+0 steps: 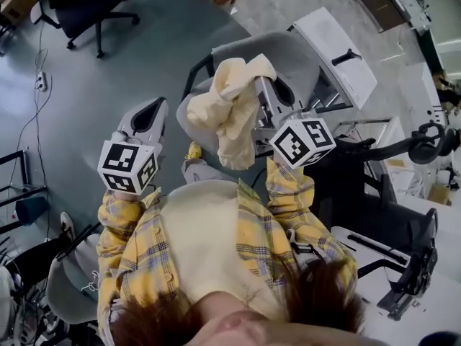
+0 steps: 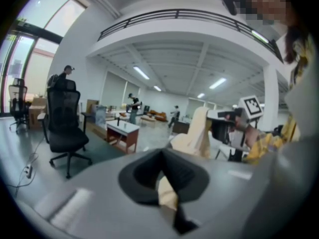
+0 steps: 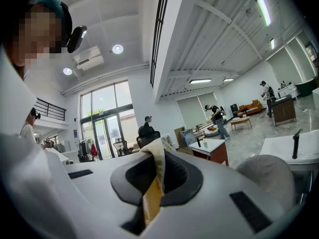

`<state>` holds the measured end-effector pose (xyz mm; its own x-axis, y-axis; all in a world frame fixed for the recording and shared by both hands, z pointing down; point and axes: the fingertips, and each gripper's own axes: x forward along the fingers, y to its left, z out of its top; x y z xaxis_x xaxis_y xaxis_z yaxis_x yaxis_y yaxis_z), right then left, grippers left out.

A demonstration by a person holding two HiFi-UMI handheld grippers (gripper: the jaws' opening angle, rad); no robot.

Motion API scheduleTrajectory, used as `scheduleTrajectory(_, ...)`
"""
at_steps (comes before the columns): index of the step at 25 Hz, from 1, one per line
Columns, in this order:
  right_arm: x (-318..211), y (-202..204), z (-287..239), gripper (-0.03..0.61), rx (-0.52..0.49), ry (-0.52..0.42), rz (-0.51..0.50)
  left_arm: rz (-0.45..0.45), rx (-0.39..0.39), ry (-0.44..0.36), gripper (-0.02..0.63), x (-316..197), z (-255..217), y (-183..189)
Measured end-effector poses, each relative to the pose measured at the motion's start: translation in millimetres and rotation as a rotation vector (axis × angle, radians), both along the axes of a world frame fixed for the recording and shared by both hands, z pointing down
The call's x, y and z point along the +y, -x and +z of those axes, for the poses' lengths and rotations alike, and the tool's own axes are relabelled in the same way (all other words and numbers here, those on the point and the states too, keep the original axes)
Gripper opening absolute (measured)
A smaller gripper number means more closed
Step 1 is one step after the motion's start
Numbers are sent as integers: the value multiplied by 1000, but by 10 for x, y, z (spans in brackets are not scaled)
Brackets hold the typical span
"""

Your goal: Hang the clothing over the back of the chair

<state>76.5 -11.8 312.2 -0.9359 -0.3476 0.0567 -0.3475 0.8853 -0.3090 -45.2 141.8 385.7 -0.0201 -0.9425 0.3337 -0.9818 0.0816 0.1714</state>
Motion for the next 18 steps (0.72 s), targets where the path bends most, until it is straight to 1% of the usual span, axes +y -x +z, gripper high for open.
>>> scheduleTrajectory(5,-316,31,18,17,-9,2,74,55,-5,0,6,-336,13,154)
scheduleTrajectory(9,-419,34,77,17,7,14,109,83,8,-11,6,-572,10,257)
scheduleTrajectory(12,-431,39,84,17,10,21,118,121,8,-12,6,-727,-18,249)
scheduleTrajectory(18,-437,1,87,17,1,37,158,227,-4,-10,6,-1060,-81,149)
